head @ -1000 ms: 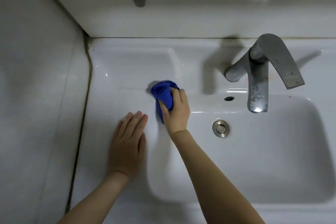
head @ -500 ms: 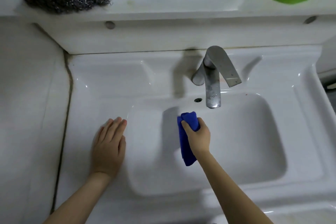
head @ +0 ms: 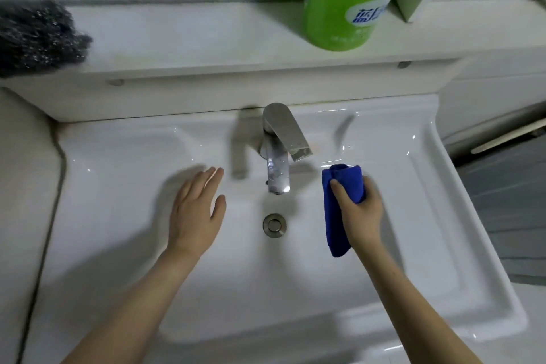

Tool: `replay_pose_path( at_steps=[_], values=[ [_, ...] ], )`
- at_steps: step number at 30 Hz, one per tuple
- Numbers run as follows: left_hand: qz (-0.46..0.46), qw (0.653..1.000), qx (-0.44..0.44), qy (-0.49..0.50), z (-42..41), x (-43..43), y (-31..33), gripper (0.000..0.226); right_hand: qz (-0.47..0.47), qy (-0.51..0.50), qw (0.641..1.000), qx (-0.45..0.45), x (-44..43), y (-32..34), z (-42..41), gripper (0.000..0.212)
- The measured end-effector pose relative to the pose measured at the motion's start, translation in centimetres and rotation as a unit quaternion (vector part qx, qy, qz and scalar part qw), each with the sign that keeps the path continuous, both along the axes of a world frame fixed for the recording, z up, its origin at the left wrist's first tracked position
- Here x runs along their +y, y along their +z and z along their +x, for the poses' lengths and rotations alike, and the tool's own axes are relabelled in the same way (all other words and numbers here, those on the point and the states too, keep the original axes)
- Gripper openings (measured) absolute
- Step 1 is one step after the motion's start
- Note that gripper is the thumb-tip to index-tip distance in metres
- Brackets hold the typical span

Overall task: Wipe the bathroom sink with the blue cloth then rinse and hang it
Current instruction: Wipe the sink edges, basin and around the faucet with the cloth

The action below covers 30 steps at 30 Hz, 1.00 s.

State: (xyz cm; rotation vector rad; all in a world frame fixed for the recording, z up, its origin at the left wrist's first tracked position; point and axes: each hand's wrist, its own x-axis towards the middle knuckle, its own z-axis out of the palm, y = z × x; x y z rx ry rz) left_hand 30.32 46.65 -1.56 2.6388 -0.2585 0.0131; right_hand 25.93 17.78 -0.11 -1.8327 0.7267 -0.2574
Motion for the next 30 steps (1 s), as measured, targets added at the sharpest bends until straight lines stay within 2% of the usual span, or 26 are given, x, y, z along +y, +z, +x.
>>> replay_pose_path(
  at_steps=[5,8,10,12,13,16,19,21,24,26,29,30],
  values=[
    [0.046,0.998,0.002,-0.032,3.5,-3.8,-2.7,0.062,-0.087,-0.062,0.994,0.003,-5.7,-1.5,2.2,0.013],
    [0.088,0.996,-0.003,-0.021,4.9,-4.1,-5.0,0.063,-0.161,-0.093,0.982,0.038,-8.4,-3.0,5.4,0.020],
    [0.112,0.993,-0.017,-0.016,5.1,-4.1,-6.2,0.061,-0.211,-0.093,0.970,0.082,-8.5,-4.2,7.7,0.026],
    [0.120,0.992,-0.036,-0.013,5.0,-4.2,-7.0,0.058,-0.214,-0.095,0.969,0.084,-6.6,-5.2,9.0,0.030],
    [0.120,0.992,-0.042,-0.012,5.0,-4.3,-7.1,0.058,-0.221,-0.076,0.970,0.072,-5.0,-5.7,9.3,0.030],
    [0.113,0.993,-0.042,-0.004,5.1,-4.3,-6.9,0.058,-0.294,0.067,0.952,0.058,-0.2,-6.5,11.2,0.028],
    [0.112,0.993,-0.041,-0.007,5.2,-4.5,-6.5,0.058,-0.296,0.110,0.945,0.083,1.0,-5.4,14.0,0.025],
    [0.110,0.993,-0.036,-0.003,5.1,-4.8,-6.2,0.059,-0.283,0.170,0.943,0.049,0.5,-5.0,13.8,0.025],
    [0.109,0.994,-0.027,0.000,5.0,-4.9,-5.7,0.061,-0.302,0.313,0.900,-0.020,-1.0,-5.1,11.5,0.032],
    [0.106,0.994,-0.019,-0.008,5.1,-4.8,-5.5,0.062,-0.320,0.281,0.905,-0.001,-3.0,-5.3,10.9,0.034],
    [0.100,0.995,-0.012,-0.001,5.1,-4.8,-5.4,0.062,-0.298,0.123,0.945,0.051,-4.3,-5.6,11.2,0.032],
    [0.098,0.995,-0.012,0.003,5.1,-4.9,-5.4,0.062,-0.287,0.103,0.951,0.052,-3.6,-5.7,11.6,0.032]
  ],
)
